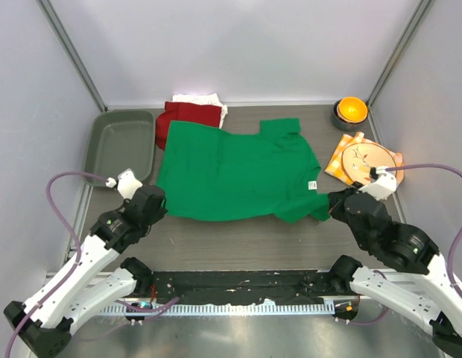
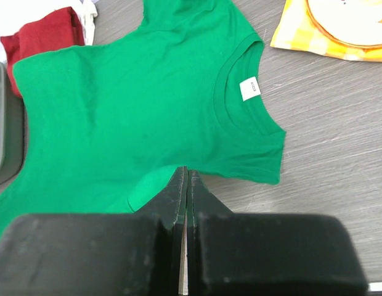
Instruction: Fold and stack the t-shirts
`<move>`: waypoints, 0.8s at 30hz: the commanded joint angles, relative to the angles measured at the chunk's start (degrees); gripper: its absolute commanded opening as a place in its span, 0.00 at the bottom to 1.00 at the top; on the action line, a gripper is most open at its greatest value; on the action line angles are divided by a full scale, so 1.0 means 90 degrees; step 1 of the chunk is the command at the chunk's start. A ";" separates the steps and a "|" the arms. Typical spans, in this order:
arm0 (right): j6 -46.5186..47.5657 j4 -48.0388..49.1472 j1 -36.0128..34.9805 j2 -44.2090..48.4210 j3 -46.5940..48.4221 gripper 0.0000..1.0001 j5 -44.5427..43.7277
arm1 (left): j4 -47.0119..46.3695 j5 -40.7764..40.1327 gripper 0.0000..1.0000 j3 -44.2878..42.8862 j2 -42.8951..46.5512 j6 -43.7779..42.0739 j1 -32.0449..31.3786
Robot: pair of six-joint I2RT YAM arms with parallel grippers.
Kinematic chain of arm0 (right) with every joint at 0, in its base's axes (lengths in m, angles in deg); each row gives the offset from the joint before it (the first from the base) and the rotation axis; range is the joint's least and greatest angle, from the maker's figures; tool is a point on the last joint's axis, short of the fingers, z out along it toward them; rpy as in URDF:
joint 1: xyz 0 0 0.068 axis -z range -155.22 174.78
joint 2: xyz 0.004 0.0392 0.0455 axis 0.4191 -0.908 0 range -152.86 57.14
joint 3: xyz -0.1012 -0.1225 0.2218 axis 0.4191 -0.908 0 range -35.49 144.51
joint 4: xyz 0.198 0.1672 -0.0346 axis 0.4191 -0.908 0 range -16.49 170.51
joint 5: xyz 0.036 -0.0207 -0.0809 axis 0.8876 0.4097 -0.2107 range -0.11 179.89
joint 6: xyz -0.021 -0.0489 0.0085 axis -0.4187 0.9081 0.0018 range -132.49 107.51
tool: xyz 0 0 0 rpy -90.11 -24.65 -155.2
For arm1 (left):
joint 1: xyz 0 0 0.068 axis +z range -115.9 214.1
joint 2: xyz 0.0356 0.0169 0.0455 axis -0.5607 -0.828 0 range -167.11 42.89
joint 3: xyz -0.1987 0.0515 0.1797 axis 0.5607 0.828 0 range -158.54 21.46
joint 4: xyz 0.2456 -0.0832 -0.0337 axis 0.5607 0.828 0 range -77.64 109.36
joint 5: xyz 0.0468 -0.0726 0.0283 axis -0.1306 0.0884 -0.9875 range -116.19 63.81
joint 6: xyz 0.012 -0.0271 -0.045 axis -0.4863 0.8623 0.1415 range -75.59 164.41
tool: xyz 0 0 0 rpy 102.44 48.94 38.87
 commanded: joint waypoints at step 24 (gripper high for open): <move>0.1526 0.3612 0.1779 -0.2567 -0.0408 0.01 0.0713 | -0.2325 -0.0431 0.00 0.0044 -0.2576 -0.0750 0.0990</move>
